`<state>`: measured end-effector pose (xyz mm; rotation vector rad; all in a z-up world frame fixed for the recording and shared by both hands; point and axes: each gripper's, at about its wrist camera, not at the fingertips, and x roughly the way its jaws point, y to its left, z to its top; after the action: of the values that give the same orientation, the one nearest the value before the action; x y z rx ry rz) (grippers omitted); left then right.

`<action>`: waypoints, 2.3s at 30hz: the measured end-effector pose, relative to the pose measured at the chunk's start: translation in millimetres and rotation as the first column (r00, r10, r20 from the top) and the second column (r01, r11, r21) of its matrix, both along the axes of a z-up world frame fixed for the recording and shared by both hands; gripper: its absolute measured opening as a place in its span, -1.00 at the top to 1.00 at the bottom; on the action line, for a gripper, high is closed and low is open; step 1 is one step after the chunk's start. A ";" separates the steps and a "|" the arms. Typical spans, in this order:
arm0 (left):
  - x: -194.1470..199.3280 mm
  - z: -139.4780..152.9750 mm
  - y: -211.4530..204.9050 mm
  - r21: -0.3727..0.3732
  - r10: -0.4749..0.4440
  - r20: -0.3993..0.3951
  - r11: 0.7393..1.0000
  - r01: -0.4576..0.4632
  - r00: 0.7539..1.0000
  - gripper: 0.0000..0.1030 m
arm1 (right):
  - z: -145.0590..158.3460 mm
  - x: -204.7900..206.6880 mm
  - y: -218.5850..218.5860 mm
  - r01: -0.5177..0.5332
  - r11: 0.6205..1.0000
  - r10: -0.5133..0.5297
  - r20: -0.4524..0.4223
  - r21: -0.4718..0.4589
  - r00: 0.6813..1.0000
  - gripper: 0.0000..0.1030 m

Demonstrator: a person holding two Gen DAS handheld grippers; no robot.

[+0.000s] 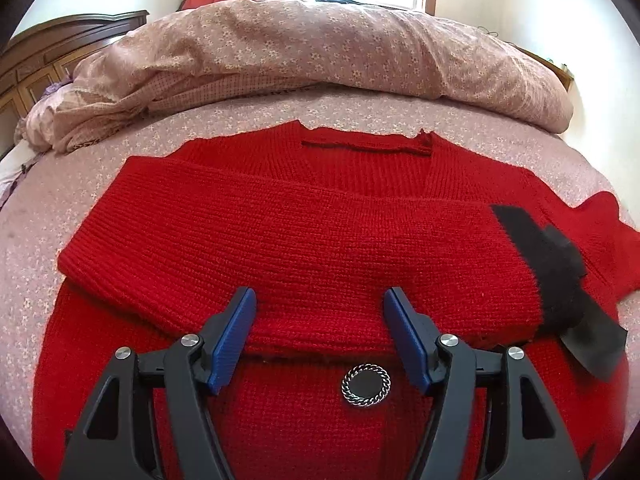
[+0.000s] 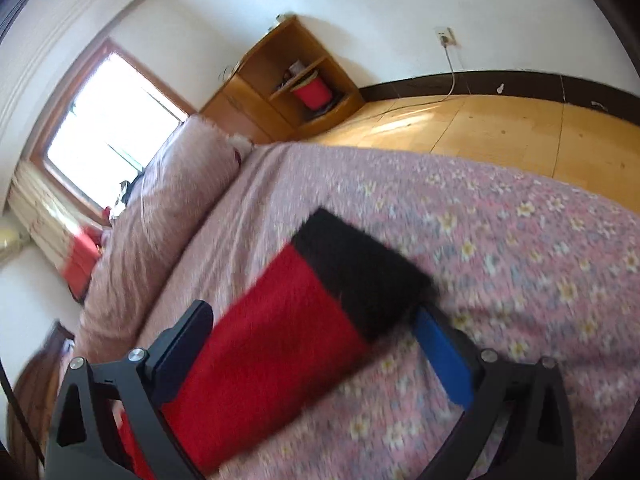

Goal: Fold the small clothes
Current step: 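Grasp the black cuff of the other sleeve with the right tool, then carry the sleeve across the body with the right tool and release it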

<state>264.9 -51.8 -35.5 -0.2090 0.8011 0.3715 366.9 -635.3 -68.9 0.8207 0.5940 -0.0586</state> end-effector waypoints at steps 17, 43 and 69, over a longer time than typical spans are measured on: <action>0.3 -0.4 -0.7 -0.008 0.000 0.006 1.000 0.000 1.000 -0.19 | -0.1 -12.1 5.9 0.114 0.993 -0.111 0.088 -0.023 0.990 0.81; -60.2 93.3 150.0 0.075 -0.121 0.071 0.991 0.115 0.990 -0.20 | 190.0 -44.0 460.6 -0.311 0.816 0.481 0.273 -0.488 0.833 0.81; -60.2 53.9 174.7 0.047 -0.083 0.018 0.996 0.082 0.996 -0.19 | 123.5 -86.7 621.5 -0.422 0.647 0.665 0.201 -0.635 0.719 0.80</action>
<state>204.8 122.9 18.4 -0.1360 0.7778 0.3094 280.2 -13.8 54.6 0.0318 0.3602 0.5027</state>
